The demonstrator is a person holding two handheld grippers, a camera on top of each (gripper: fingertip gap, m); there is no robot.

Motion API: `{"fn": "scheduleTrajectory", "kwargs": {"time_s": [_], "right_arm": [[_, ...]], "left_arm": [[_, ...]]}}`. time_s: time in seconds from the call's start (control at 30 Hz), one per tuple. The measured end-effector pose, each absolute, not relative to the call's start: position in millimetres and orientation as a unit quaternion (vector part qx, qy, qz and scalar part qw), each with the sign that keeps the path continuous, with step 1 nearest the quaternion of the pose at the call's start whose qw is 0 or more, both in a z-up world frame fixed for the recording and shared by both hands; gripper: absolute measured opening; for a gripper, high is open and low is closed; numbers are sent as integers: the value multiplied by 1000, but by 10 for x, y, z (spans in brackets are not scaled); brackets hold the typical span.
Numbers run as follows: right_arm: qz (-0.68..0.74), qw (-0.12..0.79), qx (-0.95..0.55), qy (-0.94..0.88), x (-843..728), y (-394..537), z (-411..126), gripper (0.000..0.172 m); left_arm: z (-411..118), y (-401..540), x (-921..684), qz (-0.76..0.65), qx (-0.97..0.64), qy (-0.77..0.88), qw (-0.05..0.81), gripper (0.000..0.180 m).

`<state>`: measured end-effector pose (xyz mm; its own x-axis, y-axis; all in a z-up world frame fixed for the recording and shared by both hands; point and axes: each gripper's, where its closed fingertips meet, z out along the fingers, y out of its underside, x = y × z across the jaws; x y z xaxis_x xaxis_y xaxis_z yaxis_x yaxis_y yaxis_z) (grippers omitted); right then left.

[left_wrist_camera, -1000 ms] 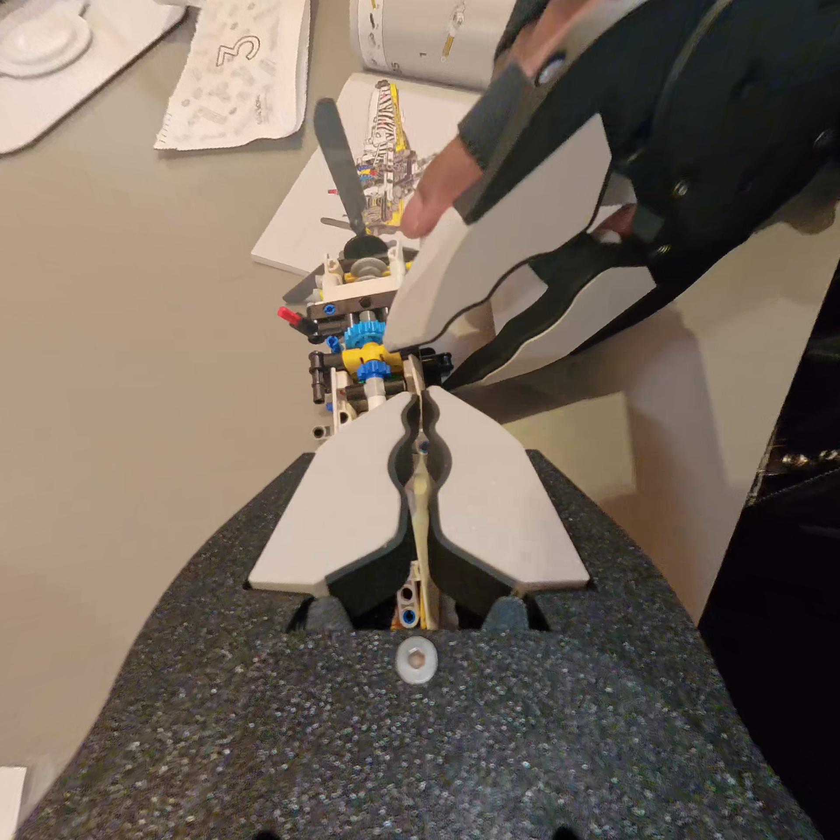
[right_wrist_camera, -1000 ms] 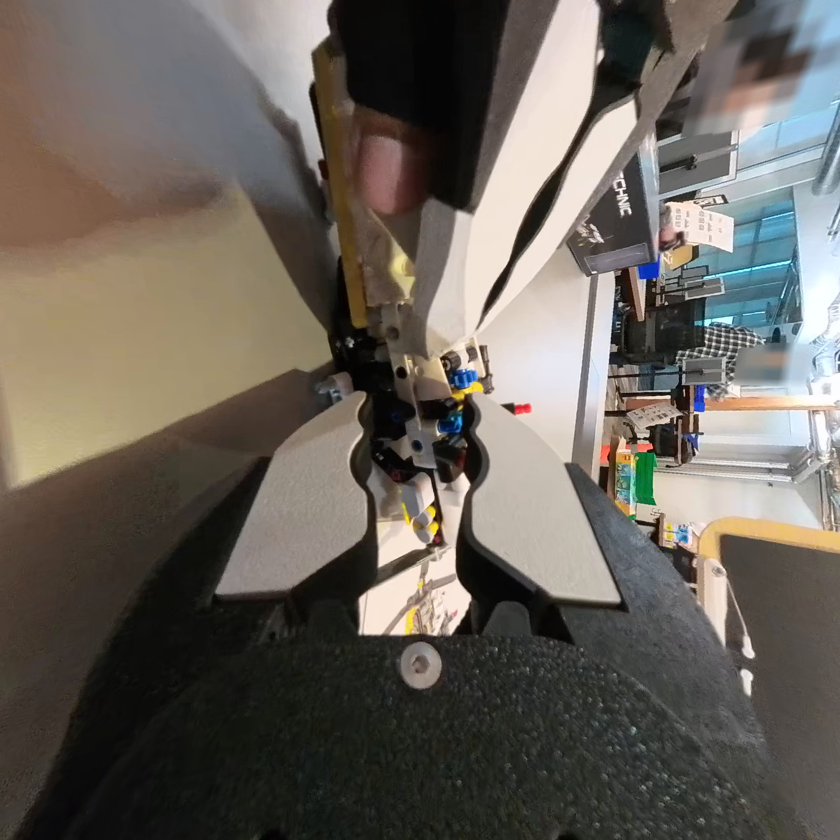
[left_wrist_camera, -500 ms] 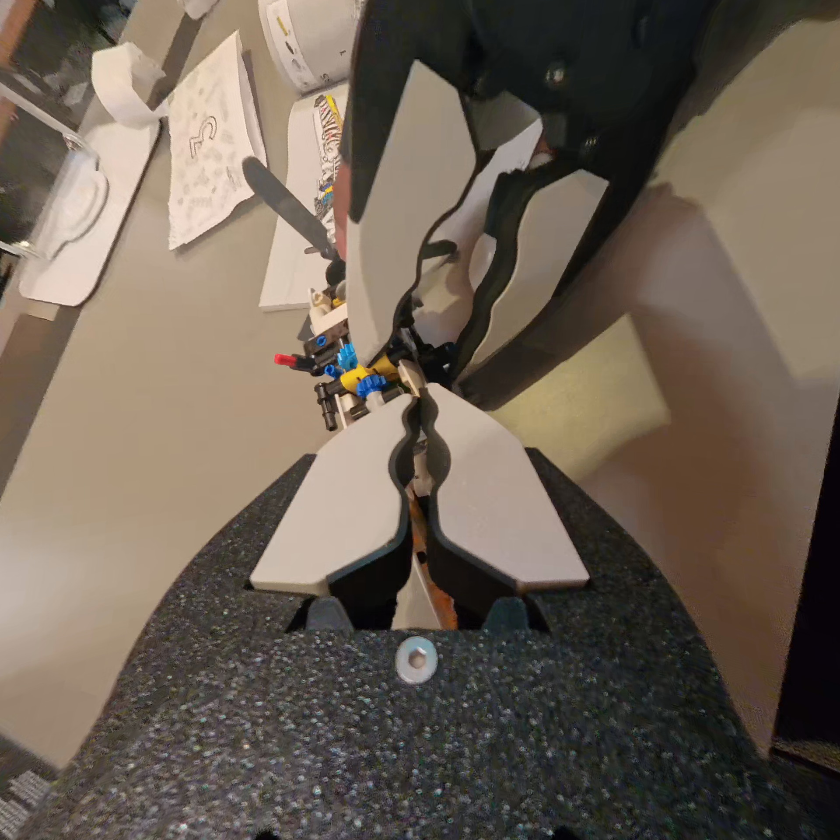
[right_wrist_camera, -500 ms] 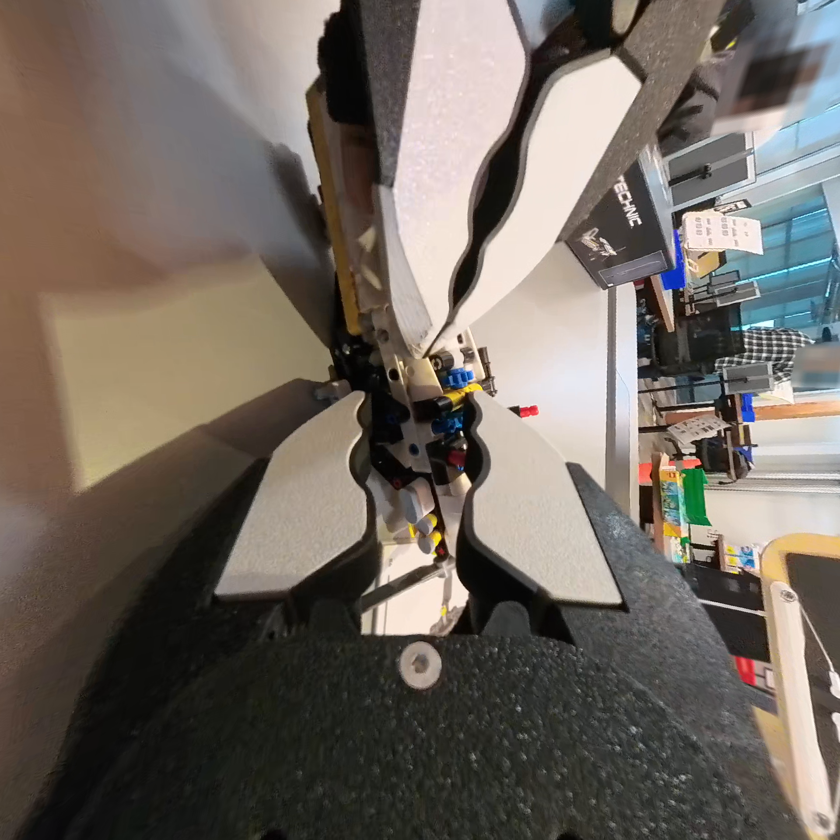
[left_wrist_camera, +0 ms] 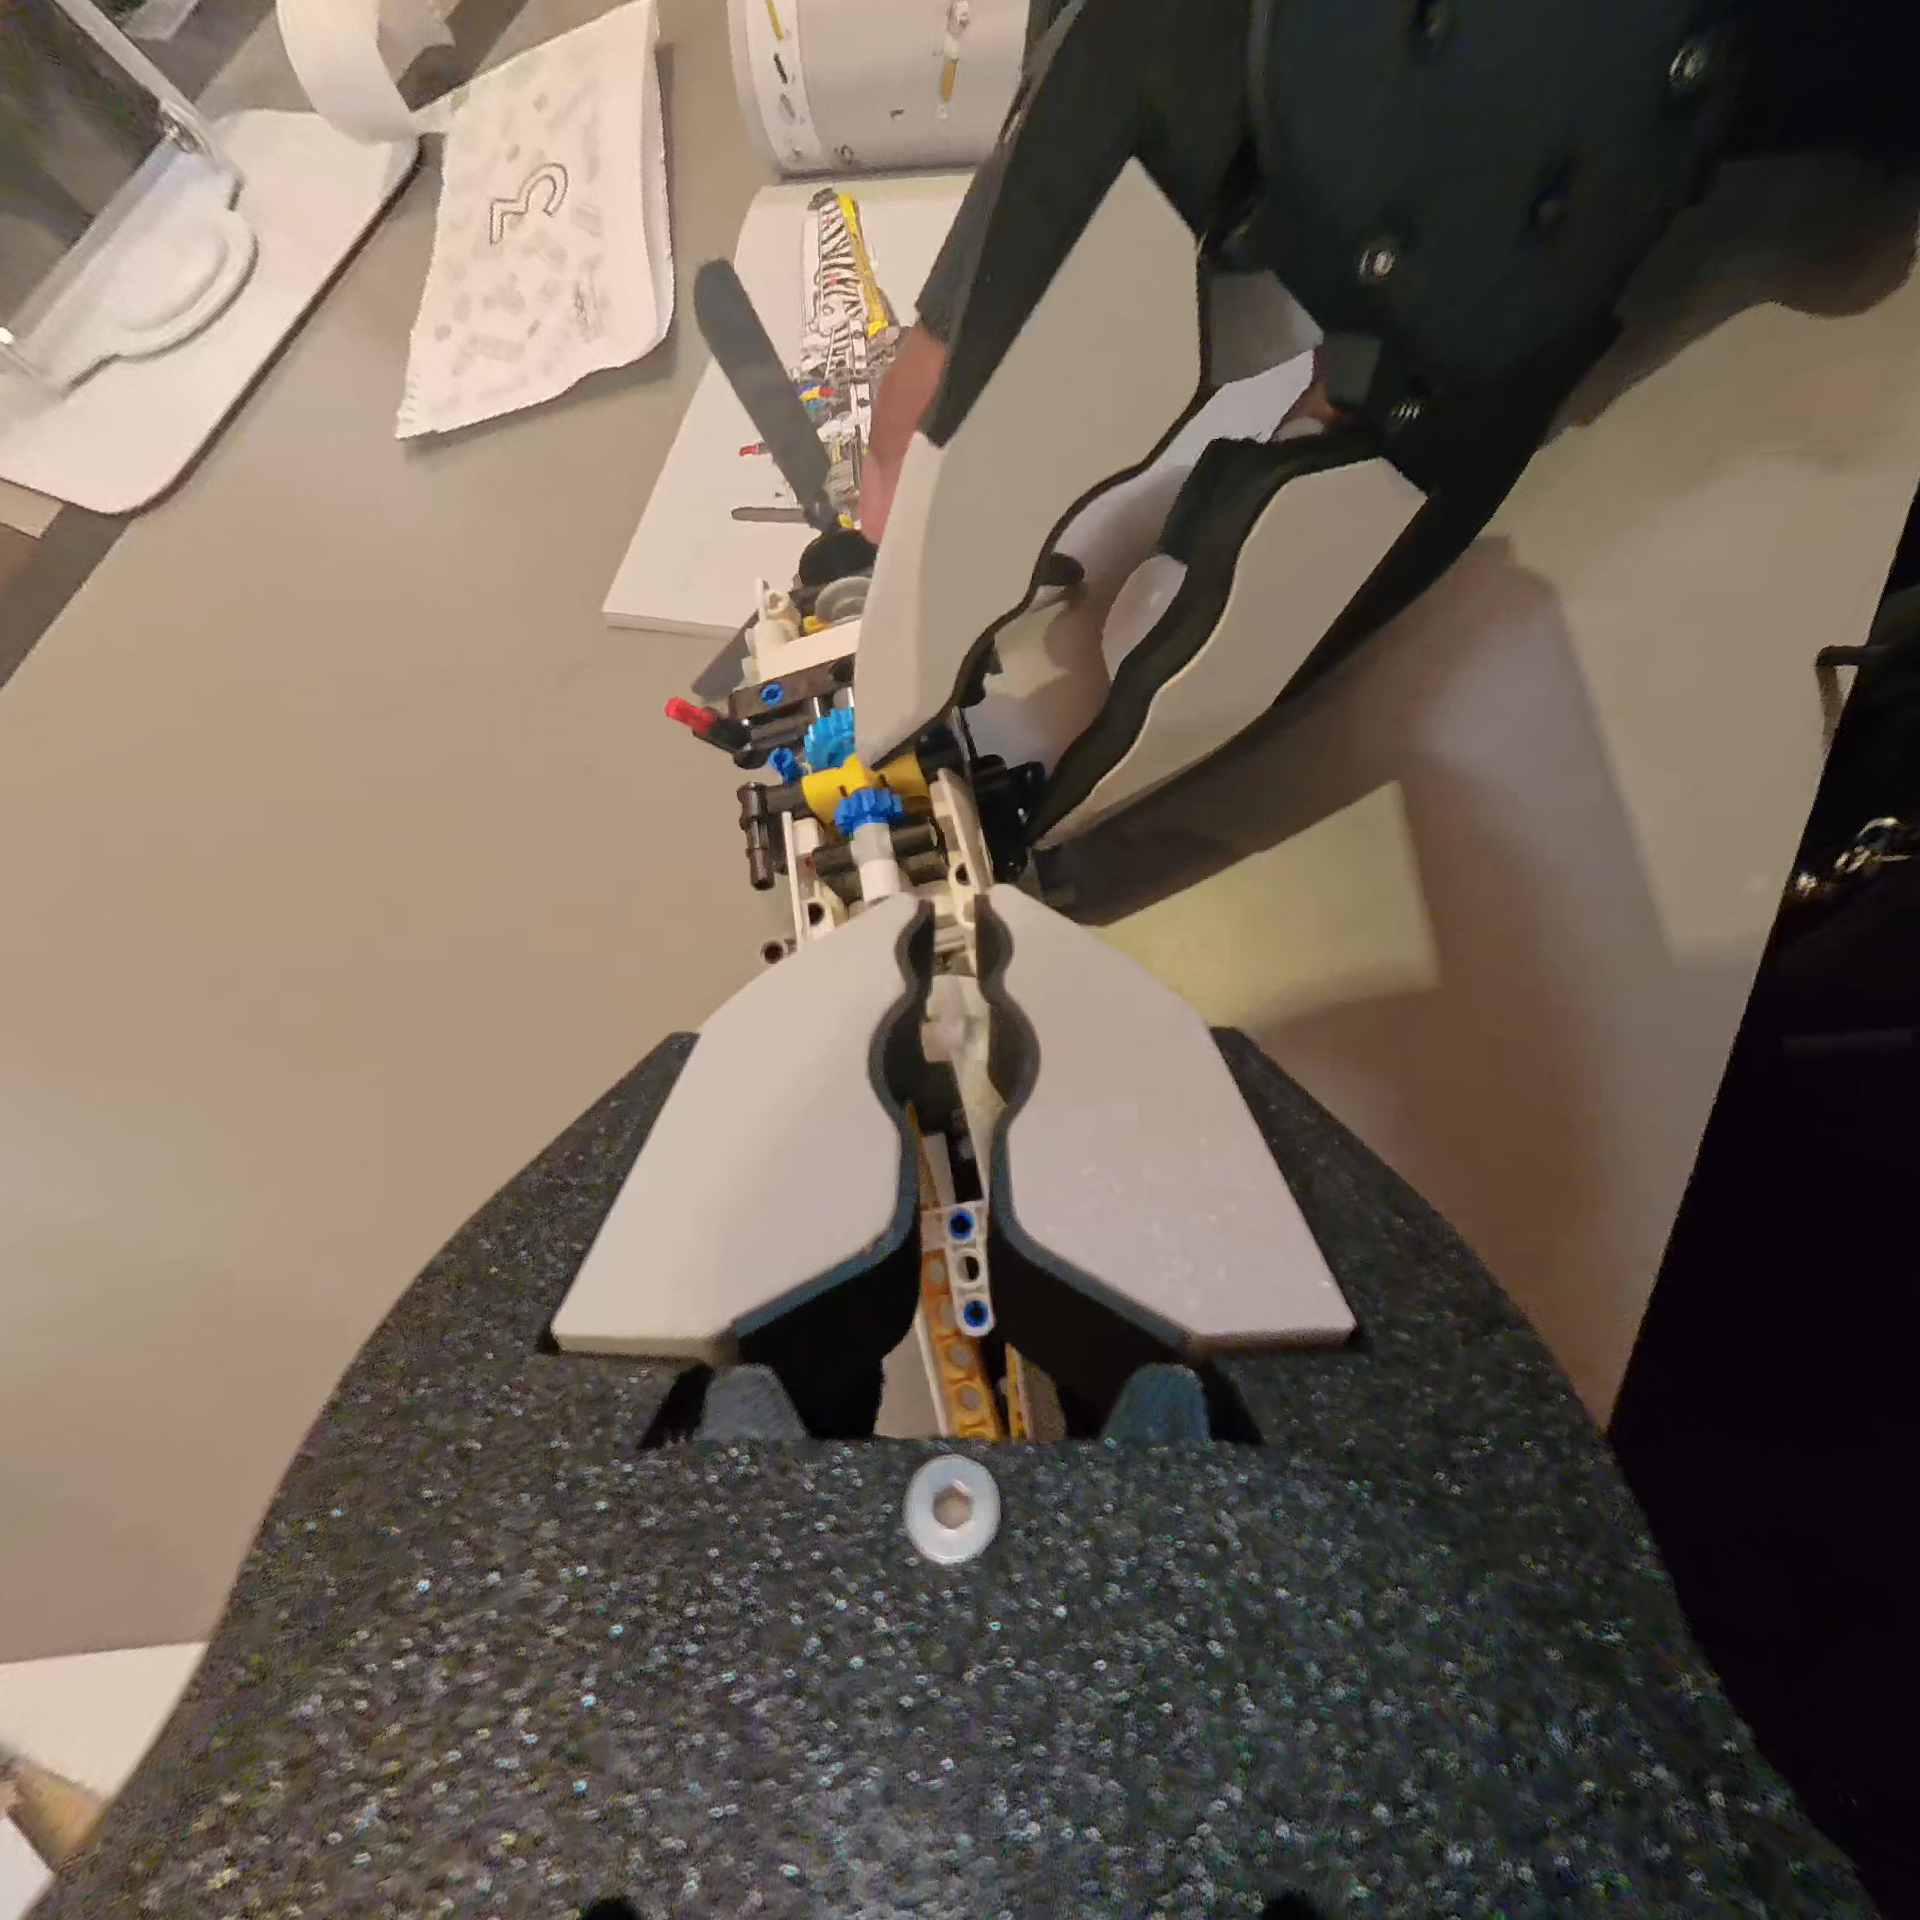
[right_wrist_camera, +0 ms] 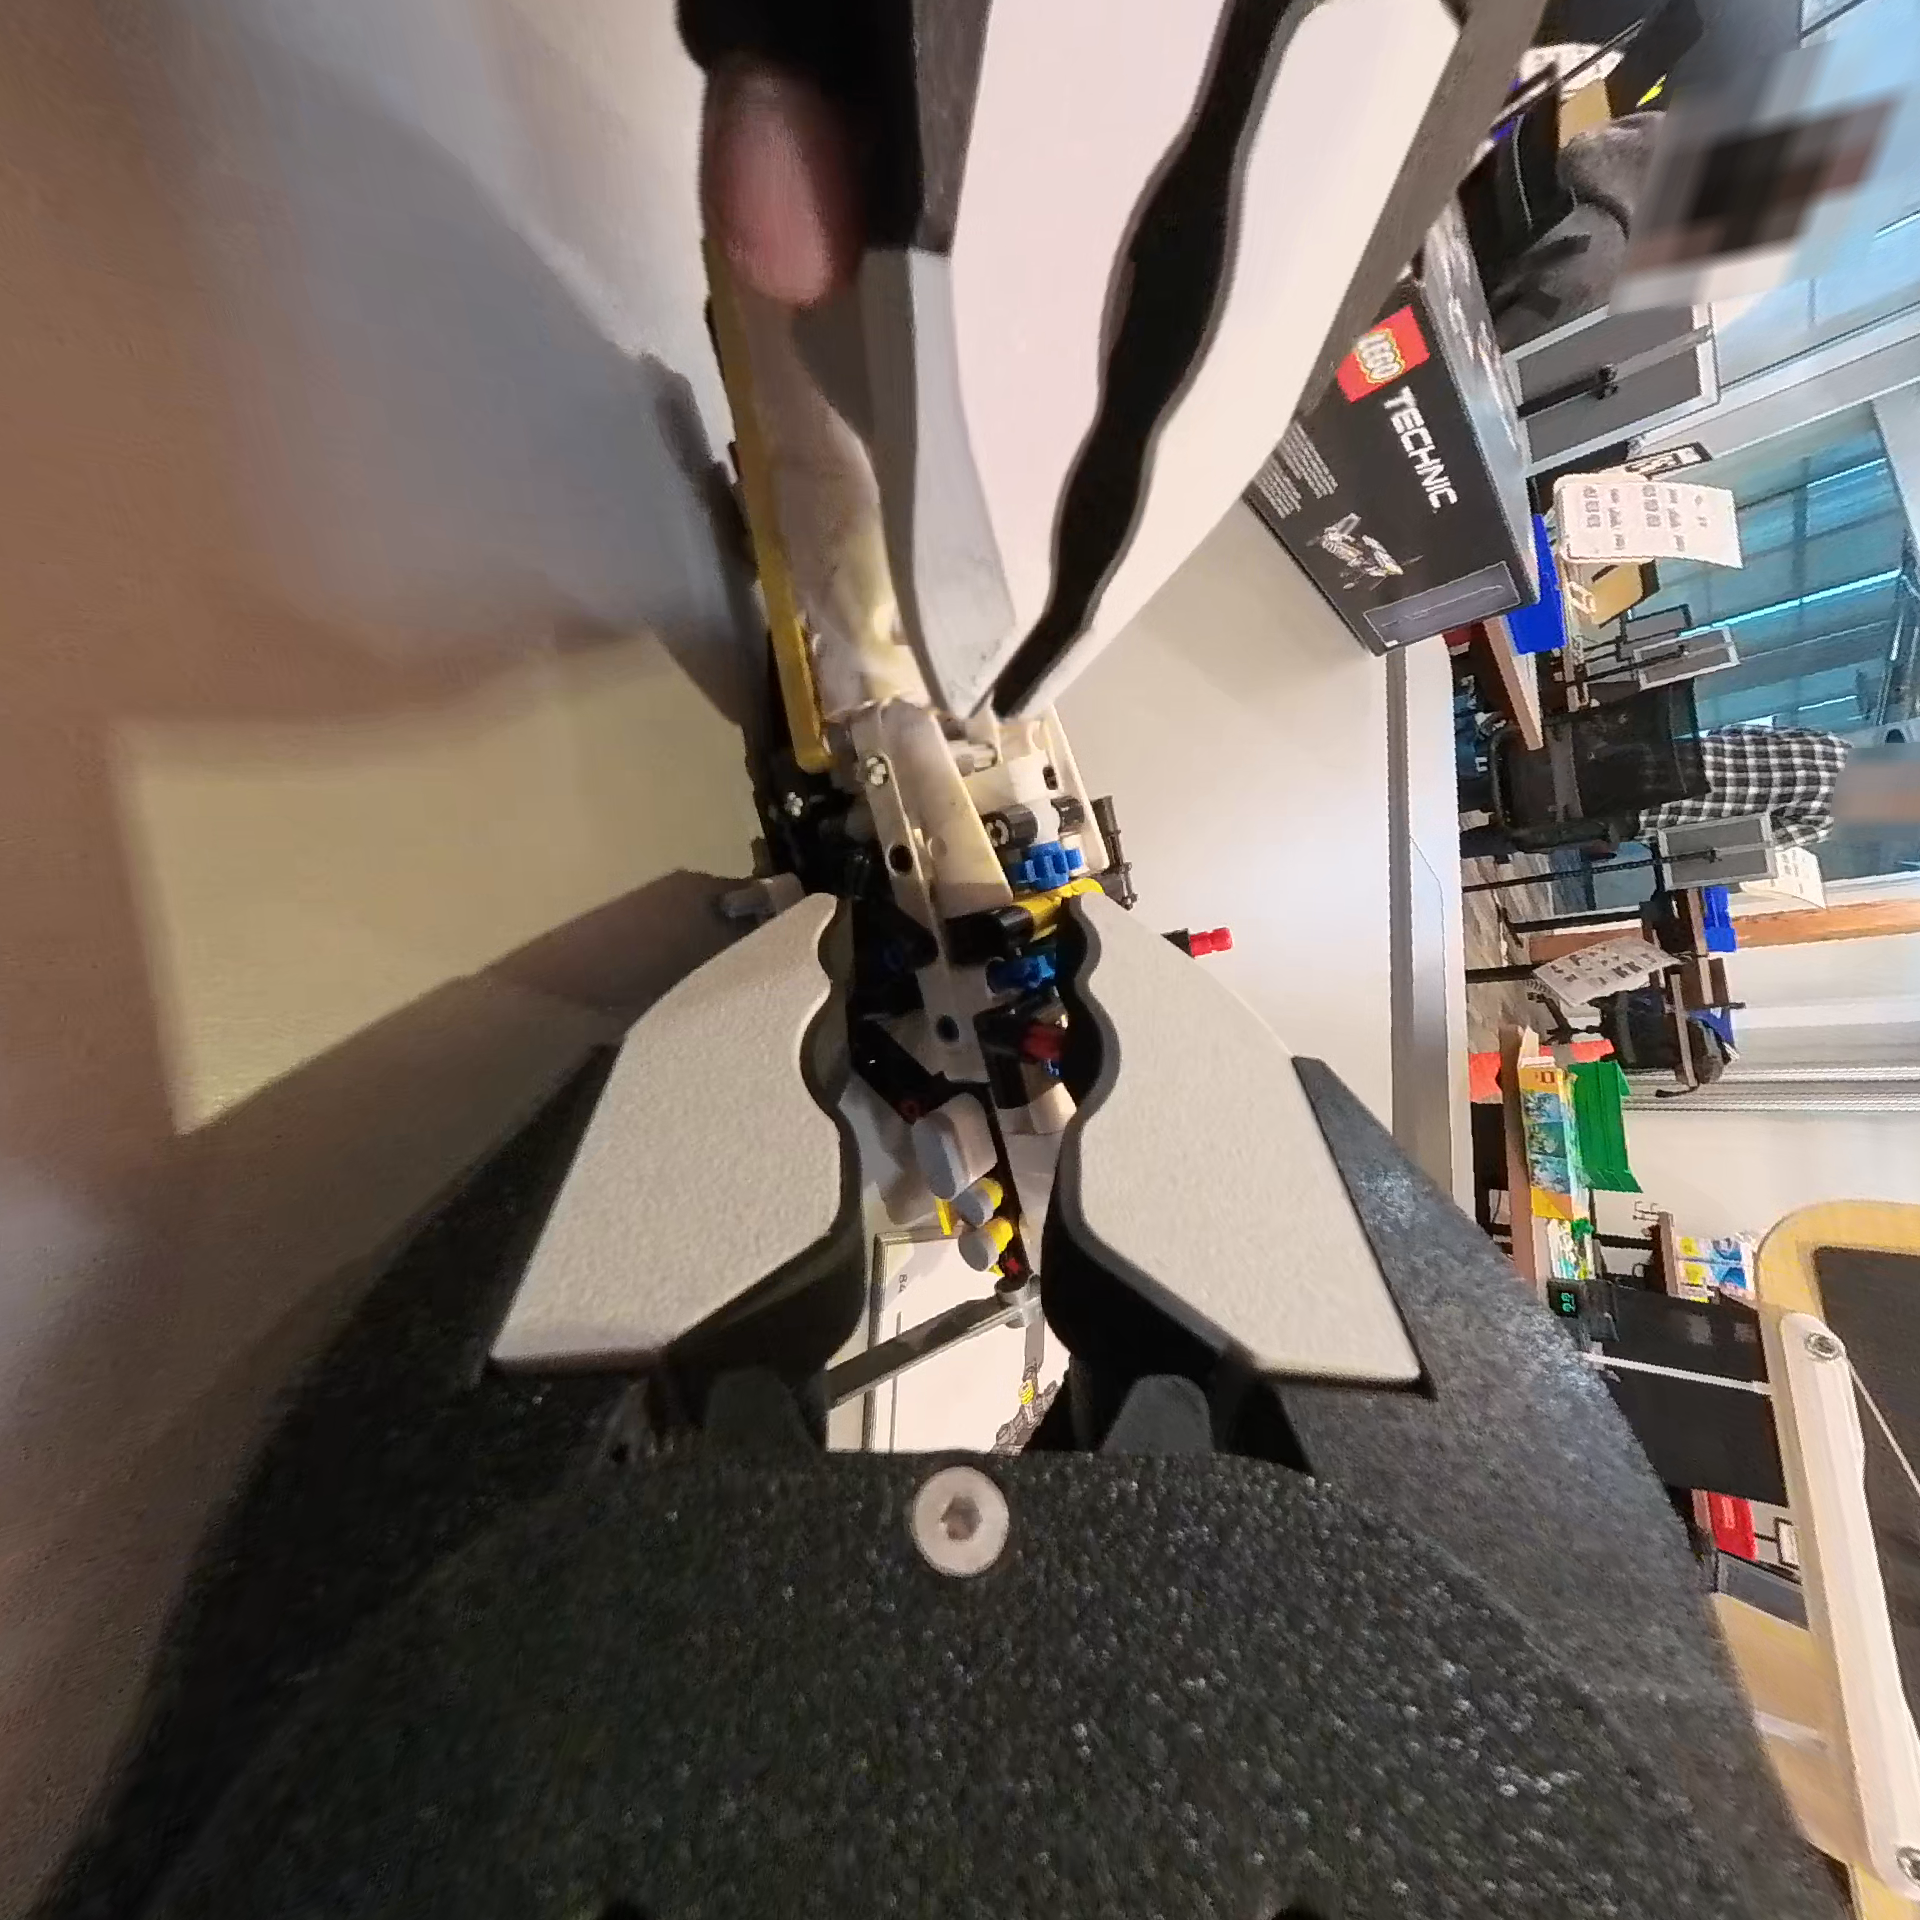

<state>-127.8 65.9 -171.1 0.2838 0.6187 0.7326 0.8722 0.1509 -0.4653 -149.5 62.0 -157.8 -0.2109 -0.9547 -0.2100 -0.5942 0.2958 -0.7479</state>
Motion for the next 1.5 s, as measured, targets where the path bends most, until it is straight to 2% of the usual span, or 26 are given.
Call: {"fn": "scheduleTrajectory", "kwargs": {"time_s": [0.23, 0.53, 0.67, 0.8, 1.03, 1.13, 1.33, 1.5], "right_arm": [[-134, 487, -637, -583, -1277, 654, -1714, 37], [-143, 487, -633, -584, -1260, 665, -1716, 38], [-161, 490, -623, -588, -1253, 670, -1692, 37], [-181, 515, -615, -569, -1225, 657, -1552, 37], [-204, 550, -599, -545, -1236, 499, -1443, 35], [-146, 544, -649, -512, -1265, 468, -1508, 35], [126, 528, -773, -328, -1335, 376, -1472, 35], [304, 509, -791, -153, -1324, 442, -1385, 35]], "left_arm": [[-1687, 637, -1484, -243, -553, 729, 323, 15], [-1772, 637, -1410, -230, -567, 728, 309, 10], [-1743, 639, -1403, -289, -602, 694, 271, 9], [-1608, 662, -1369, -409, -643, 610, 216, 9], [-1492, 856, -1333, -537, -686, 461, 165, 9], [-1418, 911, -1291, -590, -684, 397, 161, 10], [-1294, 979, -1235, -656, -674, 288, 181, 10], [-1248, 971, -1198, -690, -661, 221, 197, 9]]}}
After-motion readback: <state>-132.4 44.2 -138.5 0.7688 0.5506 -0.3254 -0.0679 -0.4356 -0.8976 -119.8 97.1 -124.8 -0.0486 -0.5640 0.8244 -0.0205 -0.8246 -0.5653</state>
